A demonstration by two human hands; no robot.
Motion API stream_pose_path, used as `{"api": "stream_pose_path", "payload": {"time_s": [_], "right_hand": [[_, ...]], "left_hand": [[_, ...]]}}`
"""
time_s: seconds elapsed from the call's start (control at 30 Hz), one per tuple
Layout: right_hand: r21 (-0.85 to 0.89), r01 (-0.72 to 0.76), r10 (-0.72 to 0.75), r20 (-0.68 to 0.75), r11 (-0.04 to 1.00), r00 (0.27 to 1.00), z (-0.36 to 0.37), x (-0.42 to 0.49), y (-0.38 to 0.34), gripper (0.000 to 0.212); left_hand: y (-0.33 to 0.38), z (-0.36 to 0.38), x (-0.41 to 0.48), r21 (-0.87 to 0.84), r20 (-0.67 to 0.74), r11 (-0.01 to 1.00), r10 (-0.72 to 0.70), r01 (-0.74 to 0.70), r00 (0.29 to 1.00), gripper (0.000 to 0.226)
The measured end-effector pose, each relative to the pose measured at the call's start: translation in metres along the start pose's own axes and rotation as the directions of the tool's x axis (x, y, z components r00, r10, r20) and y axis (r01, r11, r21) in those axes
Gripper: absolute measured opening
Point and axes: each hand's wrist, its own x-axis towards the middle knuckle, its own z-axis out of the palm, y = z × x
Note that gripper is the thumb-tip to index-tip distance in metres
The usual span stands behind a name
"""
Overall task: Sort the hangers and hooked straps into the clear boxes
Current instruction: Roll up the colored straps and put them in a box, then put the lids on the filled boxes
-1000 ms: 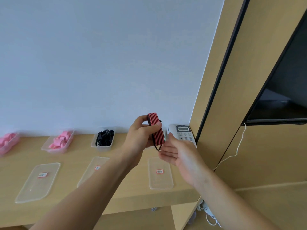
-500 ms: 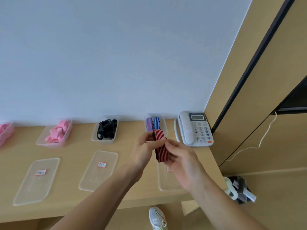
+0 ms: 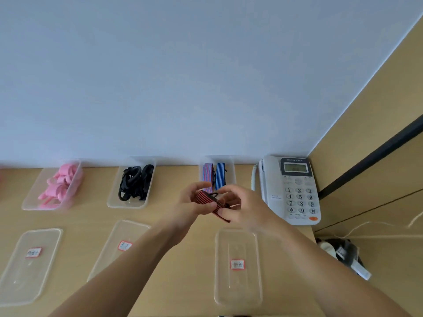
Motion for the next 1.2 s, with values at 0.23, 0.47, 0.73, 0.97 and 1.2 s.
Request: {"api": "stream_pose_path", "payload": {"time_s": [0.23, 0.47, 0.73, 0.97, 1.2], "right_hand": [[-0.331, 0.142, -0.117, 0.096, 0.933, 0.989, -0.017, 0.062, 0.017, 0.031], [-0.656, 0.351, -0.220, 0.277, 0.668, 0.935, -0.010, 0.086, 0.036, 0.016], [-0.744, 0.287, -0.209, 0.200, 0.604, 0.957, -0.019, 0.097, 0.045, 0.023], [-0.806, 0.200, -0.191, 0.111, 0.557, 0.975, -0.008, 0.102, 0.050, 0.020], [-0.594, 0.117, -0.435, -0.426, 0.796, 0.793, 0.015, 0.050, 0.065, 0.009]], "left_hand": [[0.000, -0.007, 0.047, 0.414, 0.009, 0.907, 0.086, -0.082, 0.996, 0.038], [-0.014, 0.001, 0.070, 0.893, 0.023, 0.438, 0.187, -0.104, 0.982, 0.035], [-0.015, 0.005, 0.086, 0.847, -0.112, 0.531, 0.236, -0.032, 0.965, 0.021], [-0.012, 0.009, 0.096, 0.841, -0.215, 0.536, 0.208, 0.073, 0.954, 0.030], [-0.025, 0.004, 0.091, 0.835, -0.216, 0.551, 0.302, 0.015, 0.928, 0.027]]}}
